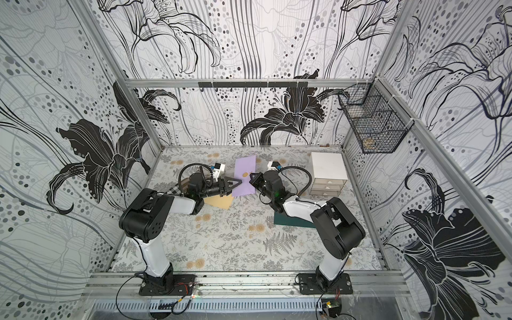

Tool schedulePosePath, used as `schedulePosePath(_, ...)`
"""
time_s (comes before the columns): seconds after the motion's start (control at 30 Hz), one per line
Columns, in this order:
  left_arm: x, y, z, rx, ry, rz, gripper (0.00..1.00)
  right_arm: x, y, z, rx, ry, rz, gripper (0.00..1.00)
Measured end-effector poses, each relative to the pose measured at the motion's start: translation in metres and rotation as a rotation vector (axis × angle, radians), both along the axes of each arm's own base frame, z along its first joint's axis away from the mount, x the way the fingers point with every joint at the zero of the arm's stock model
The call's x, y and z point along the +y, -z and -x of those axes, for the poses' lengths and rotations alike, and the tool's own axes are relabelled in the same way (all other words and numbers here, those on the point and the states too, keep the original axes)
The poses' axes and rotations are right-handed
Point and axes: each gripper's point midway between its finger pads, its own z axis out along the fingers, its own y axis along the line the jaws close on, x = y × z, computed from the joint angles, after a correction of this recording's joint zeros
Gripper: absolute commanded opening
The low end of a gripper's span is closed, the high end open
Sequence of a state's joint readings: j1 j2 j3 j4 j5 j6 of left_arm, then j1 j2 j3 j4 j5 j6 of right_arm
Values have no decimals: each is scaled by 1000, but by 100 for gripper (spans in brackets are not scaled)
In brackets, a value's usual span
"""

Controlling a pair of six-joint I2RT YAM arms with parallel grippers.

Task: Open the envelope
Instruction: Pick up the envelope from the center of the board.

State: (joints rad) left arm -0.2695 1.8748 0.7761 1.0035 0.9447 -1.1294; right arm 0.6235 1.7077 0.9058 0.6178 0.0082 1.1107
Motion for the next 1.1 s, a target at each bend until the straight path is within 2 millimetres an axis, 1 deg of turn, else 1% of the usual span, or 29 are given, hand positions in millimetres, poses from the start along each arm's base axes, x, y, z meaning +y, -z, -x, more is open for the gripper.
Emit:
schedulePosePath(0.2, 0, 1, 0, 6, 0, 2, 28, 0, 0, 0, 0, 0, 1, 0)
schedulePosePath(0.33, 0, 3, 0, 15, 2, 1, 15, 0, 0, 0, 0, 0, 2, 0)
schedulePosePath(0.4, 0, 4, 0, 16, 5, 0, 7, 0, 1, 0, -1, 0, 5, 0)
schedulePosePath(0.43, -1, 5, 1, 19, 7, 1, 3, 0, 1, 0, 0, -1, 7, 4)
schedulePosePath(0.47, -1, 5, 1, 19, 9, 1, 1, -1, 3, 0, 2, -1, 16, 12)
schedulePosePath(0.5, -1, 5, 1, 18, 10, 2, 0, -1, 4, 0, 5, 0, 26, 22)
schedulePosePath(0.57, -1, 4, 1, 15, 11, 3, 0, -3, 11, 2, 13, -2, 62, 33)
schedulePosePath(0.6, -1, 4, 1, 14, 12, 3, 0, -5, 15, 3, 22, -5, 89, 37)
schedulePosePath(0.67, -1, 4, 2, 15, 14, 3, 0, -11, 24, 8, 49, -8, 150, 42)
schedulePosePath(0.7, -1, 4, 2, 15, 14, 3, 0, -15, 27, 11, 65, -11, 196, 43)
schedulePosePath(0.77, -1, 4, 1, 15, 14, 3, 0, -23, 27, 15, 76, -9, 275, 45)
schedulePosePath(0.83, -1, 4, 1, 17, 14, 2, 0, -32, 19, 17, 68, -6, 356, 46)
schedulePosePath(0.93, -2, 5, -1, 21, 14, 1, 0, -42, 3, 20, 35, -9, 467, 47)
schedulePosePath(1.03, -2, 10, -1, 37, 12, -8, 0, -43, -12, 21, -2, -34, 585, 47)
schedulePosePath(1.1, -1, 17, -3, 60, 4, -31, 0, -33, -20, 23, -26, -64, 674, 48)
